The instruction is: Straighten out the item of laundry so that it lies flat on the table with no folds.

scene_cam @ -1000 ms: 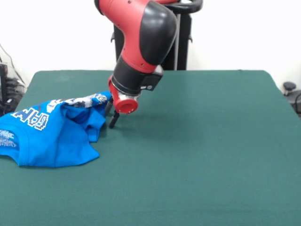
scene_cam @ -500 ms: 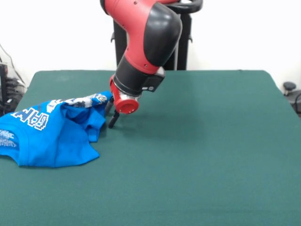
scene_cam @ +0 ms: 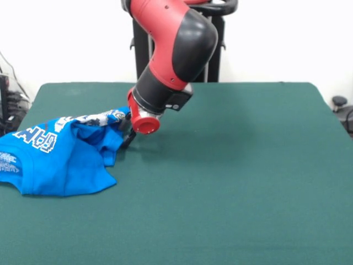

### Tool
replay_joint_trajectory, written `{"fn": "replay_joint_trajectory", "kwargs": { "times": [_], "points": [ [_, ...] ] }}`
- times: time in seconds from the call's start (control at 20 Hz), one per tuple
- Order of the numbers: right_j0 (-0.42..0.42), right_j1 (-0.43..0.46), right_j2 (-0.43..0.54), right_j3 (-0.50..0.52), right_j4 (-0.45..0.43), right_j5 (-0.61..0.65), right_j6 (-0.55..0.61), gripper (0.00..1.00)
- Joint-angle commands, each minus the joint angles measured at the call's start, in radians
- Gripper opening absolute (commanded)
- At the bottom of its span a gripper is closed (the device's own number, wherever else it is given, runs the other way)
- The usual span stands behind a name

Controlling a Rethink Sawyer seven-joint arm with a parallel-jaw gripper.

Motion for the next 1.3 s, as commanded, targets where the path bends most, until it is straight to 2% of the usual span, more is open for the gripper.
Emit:
{"fn": "replay_joint_trajectory", "kwargs": {
  "times": [0.05,0.2,0.6,0.9,1.0,1.05,1.3],
  "points": [
    [0.023,0.079,0.025,-0.012,0.100,-0.005,0.283,1.00],
    [0.006,0.041,0.038,0.003,0.079,0.005,0.247,1.00],
    [0.034,0.078,0.015,-0.012,0.116,-0.014,0.264,1.00],
    [0.131,0.212,-0.116,-0.052,0.215,0.022,0.307,1.00],
    [0.143,0.237,-0.146,-0.060,0.213,0.023,0.279,1.00],
    [0.143,0.238,-0.146,-0.058,0.214,0.008,0.254,0.00],
    [0.118,0.198,-0.095,-0.038,0.215,-0.039,0.251,0.00]
  ]
}}
